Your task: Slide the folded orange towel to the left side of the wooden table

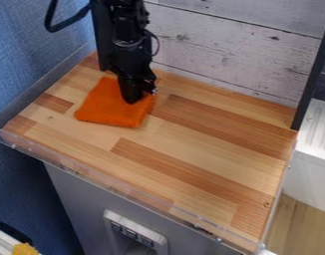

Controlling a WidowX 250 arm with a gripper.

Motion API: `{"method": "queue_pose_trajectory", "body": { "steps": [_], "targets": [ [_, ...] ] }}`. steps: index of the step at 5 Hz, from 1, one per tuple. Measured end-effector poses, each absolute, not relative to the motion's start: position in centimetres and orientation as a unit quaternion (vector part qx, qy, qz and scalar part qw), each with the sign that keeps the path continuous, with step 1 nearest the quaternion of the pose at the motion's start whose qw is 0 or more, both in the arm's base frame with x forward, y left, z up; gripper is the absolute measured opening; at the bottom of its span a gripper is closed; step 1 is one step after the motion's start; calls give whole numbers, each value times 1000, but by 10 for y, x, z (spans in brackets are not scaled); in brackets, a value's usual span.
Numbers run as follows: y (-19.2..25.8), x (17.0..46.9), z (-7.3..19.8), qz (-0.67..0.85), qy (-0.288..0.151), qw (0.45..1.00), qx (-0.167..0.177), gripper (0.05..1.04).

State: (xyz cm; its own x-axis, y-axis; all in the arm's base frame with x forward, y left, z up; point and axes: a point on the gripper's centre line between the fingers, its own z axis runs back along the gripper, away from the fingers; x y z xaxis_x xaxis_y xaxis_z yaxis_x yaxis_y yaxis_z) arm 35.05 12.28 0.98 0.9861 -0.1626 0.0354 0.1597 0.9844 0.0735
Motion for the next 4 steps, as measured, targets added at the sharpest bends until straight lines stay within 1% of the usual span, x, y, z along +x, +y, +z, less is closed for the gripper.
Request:
{"method": "queue_pose_trajectory", "body": {
  "steps": [1,2,3,4],
  "targets": [
    [137,350,10,-40,-31,999,18,59],
    [152,348,10,-11,-28,1000,4,82],
    [159,340,14,6,-1,1000,-15,233],
    [150,332,21,24,28,999,-29,487]
  ]
}}
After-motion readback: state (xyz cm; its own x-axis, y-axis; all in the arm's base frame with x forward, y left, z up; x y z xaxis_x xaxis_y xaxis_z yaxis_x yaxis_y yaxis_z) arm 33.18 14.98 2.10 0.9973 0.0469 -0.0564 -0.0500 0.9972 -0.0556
